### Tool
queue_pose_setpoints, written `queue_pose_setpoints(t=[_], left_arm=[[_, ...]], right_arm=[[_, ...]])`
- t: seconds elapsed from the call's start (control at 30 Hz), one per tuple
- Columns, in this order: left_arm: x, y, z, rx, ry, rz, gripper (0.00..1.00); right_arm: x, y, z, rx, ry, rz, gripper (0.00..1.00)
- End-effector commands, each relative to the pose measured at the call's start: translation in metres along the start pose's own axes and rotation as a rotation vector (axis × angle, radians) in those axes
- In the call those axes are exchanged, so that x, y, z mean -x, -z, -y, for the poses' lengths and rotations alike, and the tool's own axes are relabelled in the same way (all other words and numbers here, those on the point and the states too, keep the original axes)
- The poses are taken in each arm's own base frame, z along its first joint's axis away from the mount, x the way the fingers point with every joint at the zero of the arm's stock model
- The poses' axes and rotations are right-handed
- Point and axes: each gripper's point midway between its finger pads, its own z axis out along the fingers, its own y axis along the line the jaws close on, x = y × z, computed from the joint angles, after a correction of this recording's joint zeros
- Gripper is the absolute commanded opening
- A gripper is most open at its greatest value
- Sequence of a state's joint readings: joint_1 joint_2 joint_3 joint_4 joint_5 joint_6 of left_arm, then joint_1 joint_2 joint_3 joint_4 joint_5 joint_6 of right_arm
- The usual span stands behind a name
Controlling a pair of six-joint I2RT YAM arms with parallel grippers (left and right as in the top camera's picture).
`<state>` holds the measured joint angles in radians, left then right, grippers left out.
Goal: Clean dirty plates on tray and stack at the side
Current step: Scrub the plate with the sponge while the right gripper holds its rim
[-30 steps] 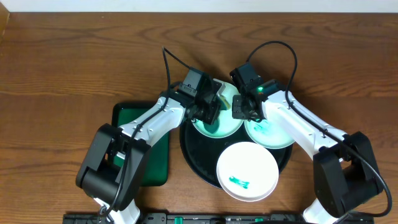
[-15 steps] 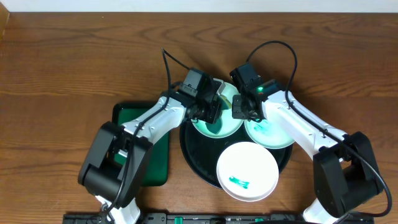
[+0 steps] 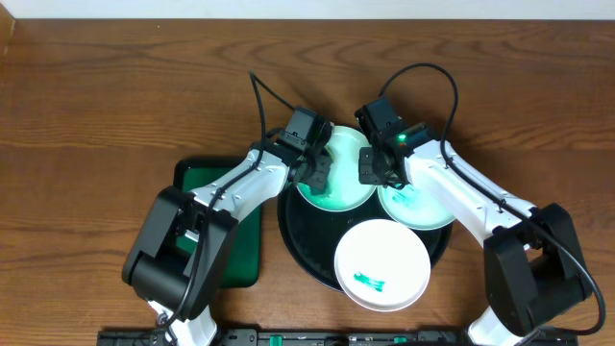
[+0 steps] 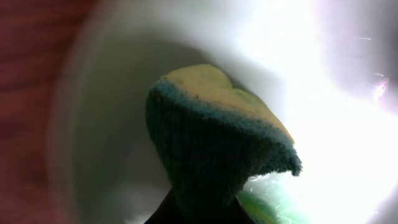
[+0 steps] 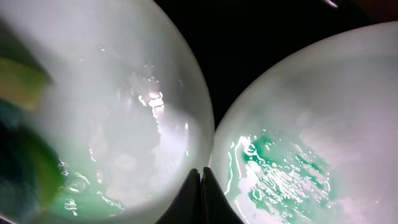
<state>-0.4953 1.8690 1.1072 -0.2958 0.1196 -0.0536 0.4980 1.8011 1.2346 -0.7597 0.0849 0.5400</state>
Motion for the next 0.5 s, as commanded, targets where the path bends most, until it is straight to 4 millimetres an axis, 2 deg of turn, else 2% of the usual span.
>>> queue_pose_setpoints(t=[0.0,0.27,0.47], left_arm=[[-0.014,0.002,-0.083,0.431,-0.110,-0.048,0.07],[-0.009,0.019,-0.112,0.627,-0.140,-0.042,0.07],[-0.008,0.017,-0.101,0.619,-0.164,-0.037,0.07]], right_arm=[[0.003,-0.001,0.006,-0.010,0.003,0.003,0.01],[0.003,-0.001,0.006,-0.011,0.006,0.003,0.01],[0.003,-0.001,0.006,-0.010,0.006,0.003,0.01]])
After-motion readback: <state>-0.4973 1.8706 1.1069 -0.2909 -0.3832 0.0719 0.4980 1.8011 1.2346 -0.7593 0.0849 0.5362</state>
